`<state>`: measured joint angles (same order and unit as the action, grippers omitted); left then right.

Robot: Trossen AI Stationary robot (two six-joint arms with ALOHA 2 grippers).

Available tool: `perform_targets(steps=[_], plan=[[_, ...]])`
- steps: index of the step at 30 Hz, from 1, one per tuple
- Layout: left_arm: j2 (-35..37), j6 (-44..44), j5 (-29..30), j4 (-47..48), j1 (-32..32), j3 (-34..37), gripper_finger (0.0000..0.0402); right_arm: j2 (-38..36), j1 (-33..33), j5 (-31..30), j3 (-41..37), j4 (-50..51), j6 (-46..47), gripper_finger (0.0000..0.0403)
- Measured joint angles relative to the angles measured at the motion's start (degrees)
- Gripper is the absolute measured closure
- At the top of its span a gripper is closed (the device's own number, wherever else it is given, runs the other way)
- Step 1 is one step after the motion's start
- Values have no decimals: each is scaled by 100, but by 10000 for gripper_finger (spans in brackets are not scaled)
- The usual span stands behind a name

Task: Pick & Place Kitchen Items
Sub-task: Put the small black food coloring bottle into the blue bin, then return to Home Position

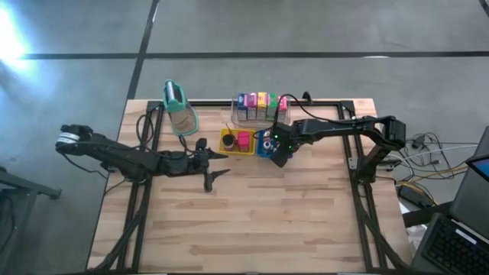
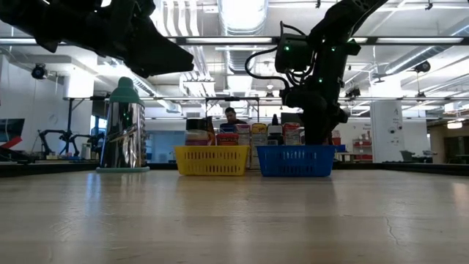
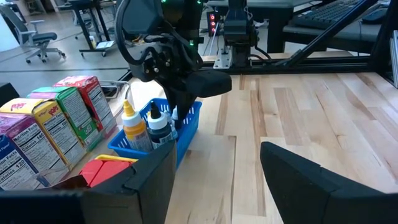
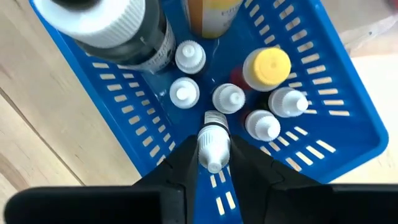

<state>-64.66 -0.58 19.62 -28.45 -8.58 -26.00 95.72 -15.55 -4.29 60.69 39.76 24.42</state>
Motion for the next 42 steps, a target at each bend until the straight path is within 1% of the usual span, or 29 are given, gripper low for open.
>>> perform_targets(steps=[5,13,21,23,30,34,37,42], plan=[[0,0,0,-1,1,0,163,0,-13,0,0,-54,-14,335],[0,13,0,-1,1,0,163,80,-13,45,0,-72,95,318],[0,55,0,3,1,0,164,272,-11,131,0,-75,66,333],[0,57,0,7,1,0,164,267,-11,129,0,-74,69,325],[0,59,0,12,1,0,164,247,-11,127,0,-76,68,279],[0,61,0,16,-1,0,164,247,-13,125,0,-80,68,263],[0,60,-1,18,-1,0,164,246,-11,34,3,-72,48,260],[0,59,0,23,0,0,164,216,-9,-26,177,95,-42,275]])
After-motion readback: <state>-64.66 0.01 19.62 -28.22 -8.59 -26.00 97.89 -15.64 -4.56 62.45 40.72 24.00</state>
